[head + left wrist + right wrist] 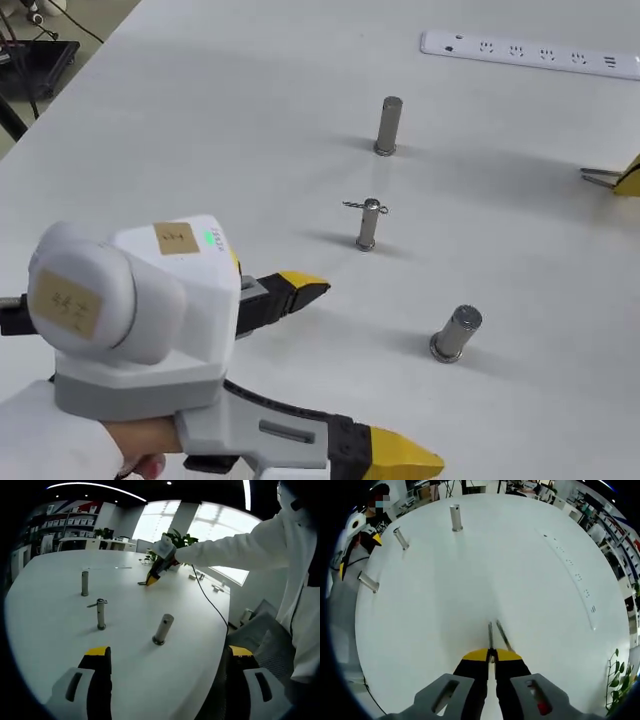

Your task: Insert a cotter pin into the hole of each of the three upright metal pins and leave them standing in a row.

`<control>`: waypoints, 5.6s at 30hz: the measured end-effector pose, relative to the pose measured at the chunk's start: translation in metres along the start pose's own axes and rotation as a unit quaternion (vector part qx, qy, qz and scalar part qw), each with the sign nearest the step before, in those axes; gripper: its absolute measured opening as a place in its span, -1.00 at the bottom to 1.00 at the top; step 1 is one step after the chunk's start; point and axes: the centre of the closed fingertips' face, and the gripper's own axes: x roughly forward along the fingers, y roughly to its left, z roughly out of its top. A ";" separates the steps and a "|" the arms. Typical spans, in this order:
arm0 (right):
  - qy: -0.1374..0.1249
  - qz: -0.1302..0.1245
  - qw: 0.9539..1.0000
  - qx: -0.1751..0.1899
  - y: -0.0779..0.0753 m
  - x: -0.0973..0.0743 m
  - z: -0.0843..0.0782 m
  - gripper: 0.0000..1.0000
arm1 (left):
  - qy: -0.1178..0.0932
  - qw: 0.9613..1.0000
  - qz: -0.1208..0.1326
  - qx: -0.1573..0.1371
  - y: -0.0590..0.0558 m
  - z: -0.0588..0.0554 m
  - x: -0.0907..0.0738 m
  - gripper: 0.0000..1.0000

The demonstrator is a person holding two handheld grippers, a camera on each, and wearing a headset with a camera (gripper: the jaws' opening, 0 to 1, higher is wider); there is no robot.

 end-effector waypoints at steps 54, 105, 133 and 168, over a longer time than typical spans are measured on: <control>-0.151 -0.118 0.978 -0.086 0.147 -0.086 0.058 -1.00 | -0.062 0.998 0.009 -0.003 -0.009 0.048 -0.013 0.51; -0.214 -0.210 0.934 -0.192 0.235 -0.136 0.108 -1.00 | -0.066 0.992 -0.085 -0.069 -0.042 0.106 0.051 -0.85; -0.213 -0.210 0.927 -0.225 0.243 -0.142 0.117 -1.00 | -0.058 0.993 -0.089 -0.046 -0.049 0.106 0.044 -1.00; -0.298 -0.058 0.951 -0.055 0.241 -0.133 0.106 -0.63 | -0.038 0.993 -0.087 0.064 -0.047 0.101 0.032 -1.00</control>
